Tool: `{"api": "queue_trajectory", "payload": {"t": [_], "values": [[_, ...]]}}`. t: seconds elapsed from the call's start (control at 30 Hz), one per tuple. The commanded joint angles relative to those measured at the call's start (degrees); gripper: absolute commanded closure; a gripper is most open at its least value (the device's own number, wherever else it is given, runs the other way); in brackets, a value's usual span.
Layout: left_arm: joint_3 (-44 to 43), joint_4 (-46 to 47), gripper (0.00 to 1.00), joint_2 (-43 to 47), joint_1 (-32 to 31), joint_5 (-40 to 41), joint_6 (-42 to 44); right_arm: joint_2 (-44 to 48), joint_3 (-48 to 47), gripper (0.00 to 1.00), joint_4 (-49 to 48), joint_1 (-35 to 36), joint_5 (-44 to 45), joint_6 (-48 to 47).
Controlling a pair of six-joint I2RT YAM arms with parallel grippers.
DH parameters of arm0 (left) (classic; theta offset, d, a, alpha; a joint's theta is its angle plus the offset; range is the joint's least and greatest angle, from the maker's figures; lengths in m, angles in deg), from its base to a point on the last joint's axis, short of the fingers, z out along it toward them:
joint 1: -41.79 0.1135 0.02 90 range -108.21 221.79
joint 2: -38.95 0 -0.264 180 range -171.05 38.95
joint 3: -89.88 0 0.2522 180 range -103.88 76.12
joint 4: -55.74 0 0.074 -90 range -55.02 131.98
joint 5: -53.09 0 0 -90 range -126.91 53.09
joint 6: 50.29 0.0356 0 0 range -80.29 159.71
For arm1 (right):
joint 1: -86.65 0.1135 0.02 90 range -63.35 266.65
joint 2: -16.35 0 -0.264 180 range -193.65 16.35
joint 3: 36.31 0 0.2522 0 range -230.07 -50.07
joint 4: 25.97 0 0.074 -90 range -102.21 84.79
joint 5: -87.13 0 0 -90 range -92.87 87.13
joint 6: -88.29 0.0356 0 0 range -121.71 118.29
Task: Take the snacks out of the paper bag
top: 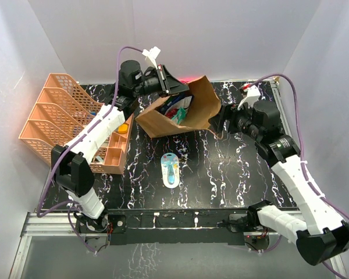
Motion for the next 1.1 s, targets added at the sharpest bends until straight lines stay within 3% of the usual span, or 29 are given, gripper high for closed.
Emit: {"api": "queue_trajectory", "payload": {"t": [0.0,0.13,0.33,0.47,0.6,0.7,0.9,1.07], "values": [[1.12,5.08,1.0,5.94,-2.2,2.61,-0.84,-3.99,-4.6,0.2,-3.85,-0.2,-4.39,-1.86],[1.23,5.42,1.0,6.34,-4.45,4.15,-0.52,-7.02,-2.9,0.24,-8.21,-0.2,-10.74,1.23],[2.23,5.14,1.0,7.15,-4.74,6.45,-0.82,-11.66,3.12,0.39,-16.3,0.83,-20.42,6.51],[4.31,7.52,1.0,7.44,-4.89,5.94,-2.57,-14.52,4.51,0.43,-17.82,6.94,-12.38,6.39],[5.79,8.43,1.0,8.16,-5.21,5.68,-3.24,-16.02,5.22,0.54,-18.95,11.18,-4.08,7.53],[6.62,7.9,1.0,9.09,-5.55,5.65,-2.74,-16.53,6.52,0.6,-20.9,13.01,-4.27,8.55],[7.15,5.3,1.0,10.27,-6.08,5.76,-1.11,-18.99,11.38,0.6,-30.72,23.54,-4.17,13.26],[8.94,5.18,1.0,11.65,-6.64,5.53,-0.84,-19.32,15.1,0.6,-36.1,25.6,-5.94,16.43]]}}
